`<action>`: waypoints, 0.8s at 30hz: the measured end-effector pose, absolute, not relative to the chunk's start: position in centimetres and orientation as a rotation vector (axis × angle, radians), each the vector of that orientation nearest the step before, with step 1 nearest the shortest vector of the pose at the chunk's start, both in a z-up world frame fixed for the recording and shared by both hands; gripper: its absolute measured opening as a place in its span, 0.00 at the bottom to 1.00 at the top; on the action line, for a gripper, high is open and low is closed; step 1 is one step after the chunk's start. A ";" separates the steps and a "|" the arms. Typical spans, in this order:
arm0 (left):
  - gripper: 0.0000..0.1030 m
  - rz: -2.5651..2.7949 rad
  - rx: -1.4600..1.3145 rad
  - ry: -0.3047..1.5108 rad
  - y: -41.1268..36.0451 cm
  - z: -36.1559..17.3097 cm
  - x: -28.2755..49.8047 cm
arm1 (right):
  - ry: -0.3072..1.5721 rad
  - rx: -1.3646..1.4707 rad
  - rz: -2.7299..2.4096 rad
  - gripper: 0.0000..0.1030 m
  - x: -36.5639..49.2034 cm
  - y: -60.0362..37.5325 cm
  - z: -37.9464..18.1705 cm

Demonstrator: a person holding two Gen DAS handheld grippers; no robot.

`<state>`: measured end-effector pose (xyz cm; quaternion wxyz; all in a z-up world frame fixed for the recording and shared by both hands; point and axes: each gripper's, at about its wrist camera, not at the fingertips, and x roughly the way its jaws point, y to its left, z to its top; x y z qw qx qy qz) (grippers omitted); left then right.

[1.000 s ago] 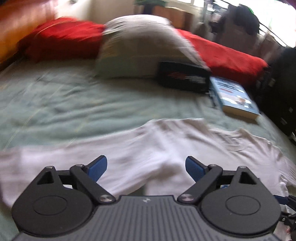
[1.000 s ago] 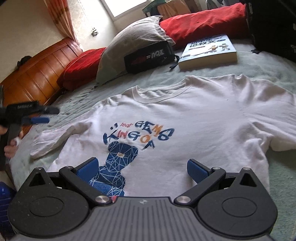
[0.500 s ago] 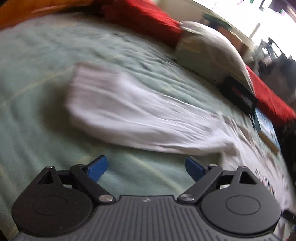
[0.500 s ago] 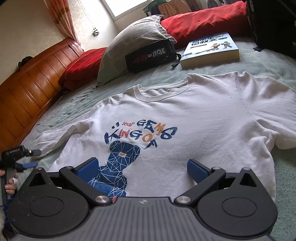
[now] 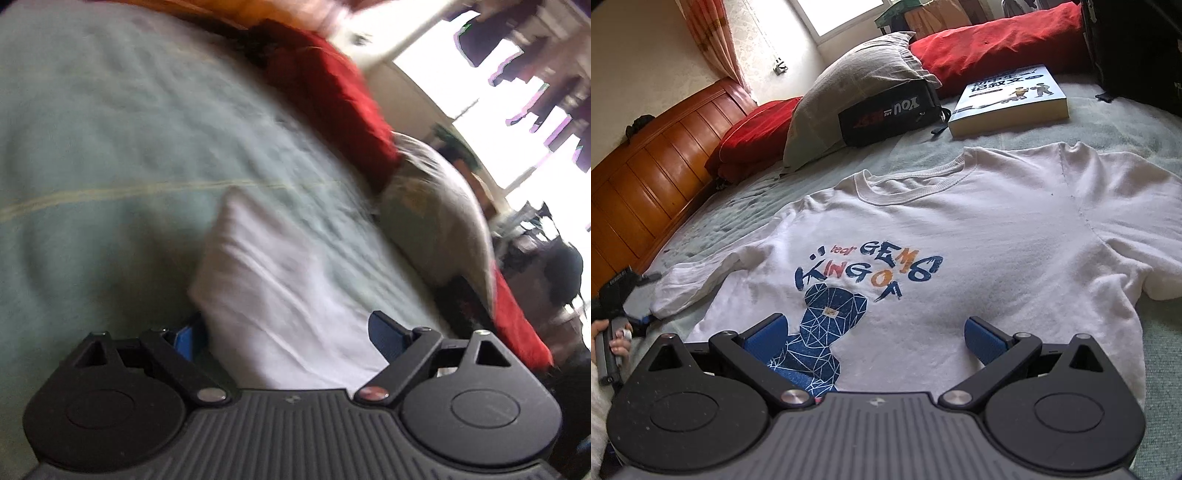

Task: Fold clothes
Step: 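Grasp the folded sleeve cuff with the left gripper and lift it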

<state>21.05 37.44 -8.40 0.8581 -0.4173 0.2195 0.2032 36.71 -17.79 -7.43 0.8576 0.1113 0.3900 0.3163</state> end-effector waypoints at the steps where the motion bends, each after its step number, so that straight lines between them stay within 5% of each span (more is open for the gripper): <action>1: 0.87 0.414 -0.858 0.476 37.2 -8.1 22.0 | 0.818 0.231 0.664 1.00 36.7 -17.8 -7.4; 12: 0.87 0.167 -0.616 0.574 29.2 -3.8 33.6 | 0.816 0.233 0.668 1.00 36.8 -17.8 -7.5; 24: 0.88 0.131 -0.666 0.583 28.8 -4.1 31.4 | 0.817 0.229 0.666 1.00 36.8 -17.8 -7.5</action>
